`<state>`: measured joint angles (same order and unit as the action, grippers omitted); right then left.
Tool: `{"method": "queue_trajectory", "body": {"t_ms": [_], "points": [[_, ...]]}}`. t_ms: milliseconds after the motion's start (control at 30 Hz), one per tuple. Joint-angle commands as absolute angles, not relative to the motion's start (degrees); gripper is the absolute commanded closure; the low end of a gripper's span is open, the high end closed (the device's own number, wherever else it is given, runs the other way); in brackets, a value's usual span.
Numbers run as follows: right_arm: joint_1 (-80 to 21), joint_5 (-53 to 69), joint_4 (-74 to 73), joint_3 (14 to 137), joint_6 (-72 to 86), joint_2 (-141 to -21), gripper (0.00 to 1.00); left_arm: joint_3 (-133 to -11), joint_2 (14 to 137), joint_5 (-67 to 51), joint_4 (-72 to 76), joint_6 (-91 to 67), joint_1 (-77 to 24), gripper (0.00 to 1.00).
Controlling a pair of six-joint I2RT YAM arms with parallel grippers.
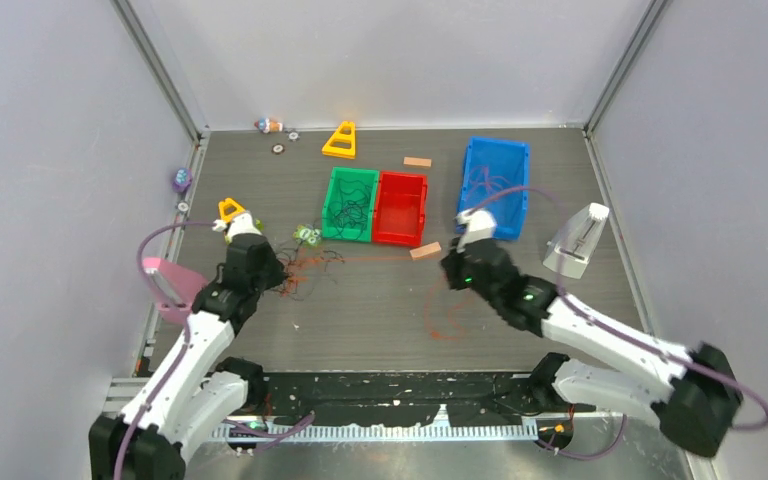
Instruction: Untangle the cables
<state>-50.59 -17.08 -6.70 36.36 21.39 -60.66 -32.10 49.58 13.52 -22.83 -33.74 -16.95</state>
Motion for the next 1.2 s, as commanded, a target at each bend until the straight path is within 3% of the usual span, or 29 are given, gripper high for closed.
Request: {"method": "queue_trajectory", "body": {"t_ms": [0, 167, 467, 667, 800, 900, 1000, 1167], "points": [[-36.7, -25.1, -19.1, 34.5, 25.3, -45.2, 0.95, -32.5, 42.5, 12.7, -25.4, -35.5, -10.2, 1.00], [-23.9, -25.8, -26.9, 39.2, 21.8, -36.3, 0.95, -32.5, 40.7, 10.9, -27.0, -36.6, -4.1, 1.00], [-20.9, -28.2, -32.9, 49.9, 21.5, -38.8, 0.95, -30.8, 41.8, 15.4, -27.5, -41.1, -2.0, 1.00], [-18.6, -40.7, -36.5, 54.6, 25.3, -37.6, 0.95, -29.5, 40.9, 24.7, -32.7, -47.6, 1.4, 0.98], [-18.1, -36.2, -33.1, 56.3, 20.8, -35.6, 0.95, -28.5, 41.2, 23.1, -30.7, -46.6, 1.8, 0.77], [-18.1, -28.6, -32.0, 58.7, 18.2, -35.4, 0.95, -28.3, 41.6, 22.3, -29.8, -45.4, 1.8, 0.49], [-18.1, -15.3, -31.9, 61.6, 16.1, -37.0, 0.95, -28.8, 40.5, 20.1, -28.8, -43.3, 1.8, 0.45], [-18.2, -2.1, -34.2, 68.7, 14.8, -42.9, 0.95, -30.5, 37.3, 12.0, -26.1, -36.4, 1.0, 0.20]]}}
